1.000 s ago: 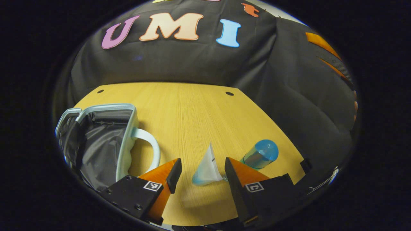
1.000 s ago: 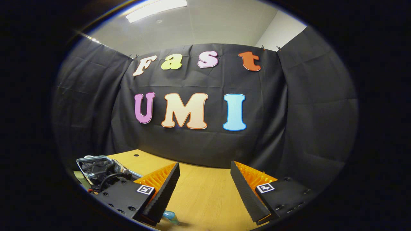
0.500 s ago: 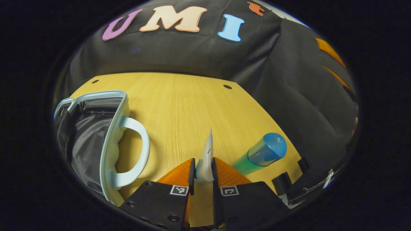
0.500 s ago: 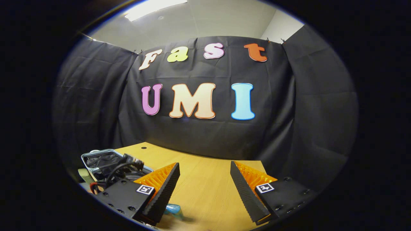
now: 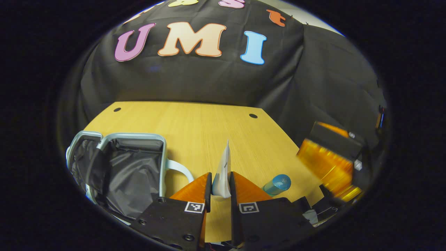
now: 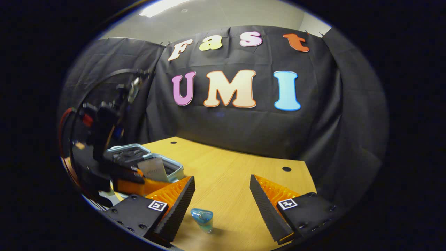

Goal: First open the suitcase, pack the skin care products into it, and then close the suitcase.

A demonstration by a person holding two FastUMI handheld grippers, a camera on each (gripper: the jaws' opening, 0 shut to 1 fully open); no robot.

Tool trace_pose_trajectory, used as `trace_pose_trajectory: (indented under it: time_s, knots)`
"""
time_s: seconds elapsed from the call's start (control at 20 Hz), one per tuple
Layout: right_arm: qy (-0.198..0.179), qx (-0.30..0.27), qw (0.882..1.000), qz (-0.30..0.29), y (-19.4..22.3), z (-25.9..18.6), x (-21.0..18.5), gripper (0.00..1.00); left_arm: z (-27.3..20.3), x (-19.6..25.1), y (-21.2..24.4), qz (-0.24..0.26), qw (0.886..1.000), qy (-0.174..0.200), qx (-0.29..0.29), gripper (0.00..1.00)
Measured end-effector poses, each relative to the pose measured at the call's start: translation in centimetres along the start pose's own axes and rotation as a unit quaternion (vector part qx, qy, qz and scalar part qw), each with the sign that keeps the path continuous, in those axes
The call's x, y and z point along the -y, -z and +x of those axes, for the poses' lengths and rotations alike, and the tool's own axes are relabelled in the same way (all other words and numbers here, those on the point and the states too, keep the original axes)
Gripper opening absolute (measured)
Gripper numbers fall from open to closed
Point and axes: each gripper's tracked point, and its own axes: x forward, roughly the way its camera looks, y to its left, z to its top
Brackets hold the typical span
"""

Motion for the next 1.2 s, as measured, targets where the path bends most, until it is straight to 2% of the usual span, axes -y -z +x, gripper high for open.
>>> trace_pose_trajectory:
  time_s: [0.25,0.5,0.6,0.65,0.7,0.75,0.85,1.05,1.2]
  knots:
    - [-0.025,-0.050,0.998,-0.006,5.5,0.8,-1.6,0.98,-2.4,-2.3,-1.4,-0.013,0.999,-0.030,0.013,0.22]
    - [-0.040,-0.095,0.995,-0.012,10.4,0.9,-2.7,0.92,-4.3,-4.5,-1.0,-0.013,0.998,-0.064,0.009,0.21]
    - [-0.048,-0.107,0.993,-0.016,11.9,0.9,-3.2,0.88,-4.8,-5.2,-0.7,-0.016,0.997,-0.075,0.004,0.22]
    - [-0.053,-0.111,0.992,-0.015,12.4,0.8,-3.4,0.82,-5.1,-5.6,-0.6,-0.018,0.997,-0.079,0.002,0.21]
    - [-0.057,-0.112,0.992,-0.012,12.6,0.9,-3.5,0.78,-5.4,-5.9,-0.4,-0.019,0.996,-0.084,0.000,0.21]
    - [-0.057,-0.111,0.992,-0.009,12.5,1.0,-3.5,0.65,-5.5,-6.3,-0.2,-0.019,0.996,-0.089,-0.002,0.22]
    - [-0.070,-0.117,0.991,0.008,12.7,1.0,-4.0,0.49,-6.0,-7.2,0.4,-0.017,0.995,-0.098,-0.010,0.22]
    - [-0.073,-0.127,0.989,0.022,10.7,1.3,-4.4,0.46,-6.4,-9.6,1.7,-0.019,0.993,-0.111,-0.031,0.21]
    - [-0.086,-0.105,0.989,0.051,6.2,1.2,-6.2,0.47,-7.0,-12.5,2.4,-0.002,0.990,-0.130,-0.056,0.21]
